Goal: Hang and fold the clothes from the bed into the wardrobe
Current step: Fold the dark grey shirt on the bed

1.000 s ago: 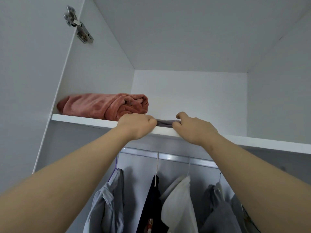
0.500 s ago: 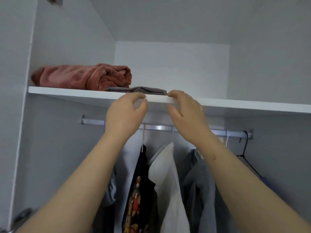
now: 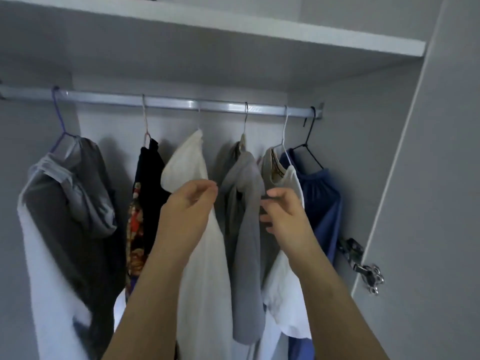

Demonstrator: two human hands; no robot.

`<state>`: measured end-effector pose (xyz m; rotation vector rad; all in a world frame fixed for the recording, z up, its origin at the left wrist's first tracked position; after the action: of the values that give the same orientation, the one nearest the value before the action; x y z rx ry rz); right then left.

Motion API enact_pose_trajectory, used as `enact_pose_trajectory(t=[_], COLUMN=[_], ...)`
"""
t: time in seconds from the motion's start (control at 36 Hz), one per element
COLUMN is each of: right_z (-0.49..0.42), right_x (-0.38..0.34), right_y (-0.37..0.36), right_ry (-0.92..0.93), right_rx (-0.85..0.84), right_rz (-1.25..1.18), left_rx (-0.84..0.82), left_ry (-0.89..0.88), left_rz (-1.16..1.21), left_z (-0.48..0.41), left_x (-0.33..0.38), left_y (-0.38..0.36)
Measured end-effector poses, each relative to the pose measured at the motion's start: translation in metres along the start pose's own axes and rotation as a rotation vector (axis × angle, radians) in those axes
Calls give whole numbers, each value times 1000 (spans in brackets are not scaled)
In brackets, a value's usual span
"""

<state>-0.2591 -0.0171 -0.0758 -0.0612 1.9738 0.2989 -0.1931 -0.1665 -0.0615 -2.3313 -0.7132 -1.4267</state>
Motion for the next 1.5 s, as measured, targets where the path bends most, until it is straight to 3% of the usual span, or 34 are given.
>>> enact_pose_trajectory(t=[0.28, 0.47, 0.61, 0.78, 0.86, 1.17, 1.5], right_z=[52, 84, 105, 135, 162, 306, 495], right_x=[85, 103, 97, 80, 71, 16, -66], right_y=[28, 35, 39, 35, 39, 80, 120], right_ry=[-442, -527, -542, -489, -477, -497, -441], right_rx=[82, 150, 278, 453, 567, 1112, 1571], right_rz=[-108, -135, -179, -203, -185, -94, -15], left_rx=[-117, -236, -405, -658, -695, -1165, -1647], left_ry=[484, 727, 587, 700, 657, 545, 457], left_rz=[153, 170, 170, 231, 255, 352, 476], left_z=[52, 66, 71, 70, 88, 208, 392], left_x=[-69, -86, -79, -63, -54, -2, 96], left_y=[-46, -59, -62, -71, -78, -121, -135])
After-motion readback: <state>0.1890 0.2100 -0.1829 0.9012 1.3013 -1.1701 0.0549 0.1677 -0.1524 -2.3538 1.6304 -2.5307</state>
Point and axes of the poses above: each hand's wrist, its own z-axis away from the middle knuckle, its own y-axis out of the back of the hand, x = y × z, the point moved 1 cm from there along -z, towards the middle knuckle, and after that the axes turned 6 degrees about z, right-handed, at the moved point
